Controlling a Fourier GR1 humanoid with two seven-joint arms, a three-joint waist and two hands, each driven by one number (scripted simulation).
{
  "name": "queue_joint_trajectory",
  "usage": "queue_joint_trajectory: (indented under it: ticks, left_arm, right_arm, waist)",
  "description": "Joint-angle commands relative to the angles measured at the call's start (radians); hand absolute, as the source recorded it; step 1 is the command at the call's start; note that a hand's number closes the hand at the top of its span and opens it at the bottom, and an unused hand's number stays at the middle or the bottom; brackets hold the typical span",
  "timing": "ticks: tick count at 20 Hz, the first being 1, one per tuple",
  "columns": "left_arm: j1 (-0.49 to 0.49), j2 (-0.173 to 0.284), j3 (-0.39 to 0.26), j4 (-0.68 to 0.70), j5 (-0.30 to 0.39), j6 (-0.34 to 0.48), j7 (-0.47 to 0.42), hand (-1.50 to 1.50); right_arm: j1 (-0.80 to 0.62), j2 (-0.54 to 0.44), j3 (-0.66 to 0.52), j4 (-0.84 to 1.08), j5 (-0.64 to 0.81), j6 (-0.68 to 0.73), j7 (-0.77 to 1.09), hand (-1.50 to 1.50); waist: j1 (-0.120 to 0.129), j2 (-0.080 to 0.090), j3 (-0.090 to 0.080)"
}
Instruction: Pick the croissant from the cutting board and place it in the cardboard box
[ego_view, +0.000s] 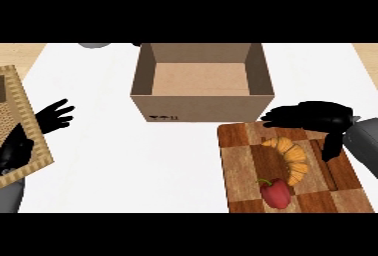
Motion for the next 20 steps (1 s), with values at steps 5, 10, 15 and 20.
queue_joint_trajectory:
  ticks: [5, 10, 15, 20]
  left_arm:
    - [0.049, -0.077, 0.053, -0.038, -0.089, 0.105, -0.046, 0.0]
    - [0.01, -0.083, 0.123, 0.023, -0.106, 0.059, -0.092, 0.0]
    - [0.022, -0.111, 0.16, -0.008, -0.156, 0.05, -0.082, 0.0]
    - [0.017, -0.158, 0.182, 0.024, -0.193, 0.028, -0.096, 0.0]
  right_arm:
    - [-0.063, 0.091, 0.026, 0.174, 0.113, -0.017, -0.1, -1.5]
    - [-0.099, 0.127, 0.022, 0.247, 0.143, -0.026, -0.128, -1.5]
    - [-0.064, 0.13, 0.021, 0.192, 0.136, -0.006, -0.141, -1.5]
    - [-0.023, 0.099, 0.038, 0.112, 0.121, 0.014, -0.19, -1.5]
  waist:
    - [-0.02, -0.006, 0.001]
    - [-0.019, -0.003, 0.001]
    - [-0.032, -0.009, 0.0]
    - [-0.045, -0.01, -0.001]
